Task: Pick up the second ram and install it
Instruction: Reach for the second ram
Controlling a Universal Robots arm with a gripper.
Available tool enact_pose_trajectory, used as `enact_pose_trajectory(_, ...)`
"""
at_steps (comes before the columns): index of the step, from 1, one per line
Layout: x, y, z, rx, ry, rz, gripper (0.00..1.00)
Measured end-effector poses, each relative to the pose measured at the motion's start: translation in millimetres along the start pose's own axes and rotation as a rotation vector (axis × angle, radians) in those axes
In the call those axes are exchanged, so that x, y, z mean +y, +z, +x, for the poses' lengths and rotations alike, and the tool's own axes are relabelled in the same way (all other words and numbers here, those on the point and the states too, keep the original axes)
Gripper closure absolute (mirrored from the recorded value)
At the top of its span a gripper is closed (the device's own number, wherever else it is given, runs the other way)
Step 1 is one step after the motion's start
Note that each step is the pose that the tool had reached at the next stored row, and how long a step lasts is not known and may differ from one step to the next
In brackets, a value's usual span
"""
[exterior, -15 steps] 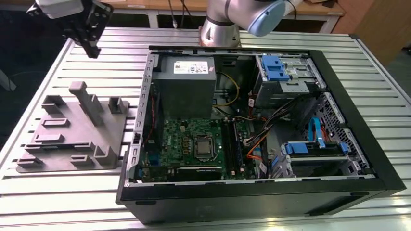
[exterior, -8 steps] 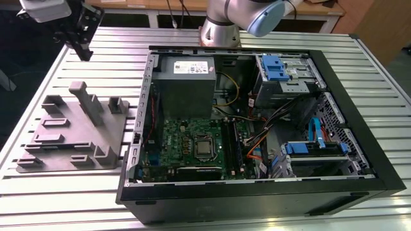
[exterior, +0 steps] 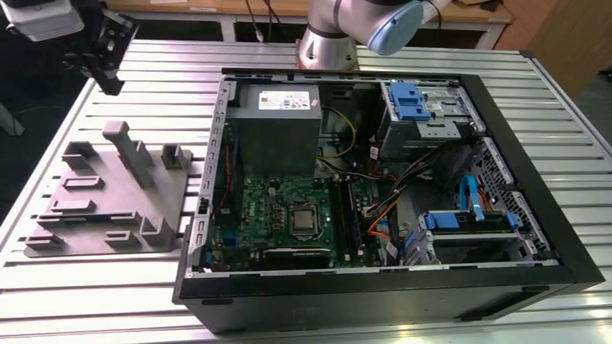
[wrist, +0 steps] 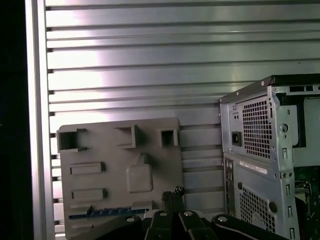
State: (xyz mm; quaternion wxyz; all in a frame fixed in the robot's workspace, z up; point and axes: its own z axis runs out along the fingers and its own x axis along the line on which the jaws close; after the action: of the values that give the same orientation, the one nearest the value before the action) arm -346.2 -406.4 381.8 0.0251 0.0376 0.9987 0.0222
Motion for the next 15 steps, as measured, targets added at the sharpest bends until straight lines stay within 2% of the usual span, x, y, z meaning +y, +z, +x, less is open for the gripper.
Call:
enact_pose_trajectory(7,-4.8,2.4,21.9,0.0002,0.000,0.0001,0.93)
enact_pose_trajectory(15,-10.6,7.1,35.8,0.0001,0.000,0.0001,0.93)
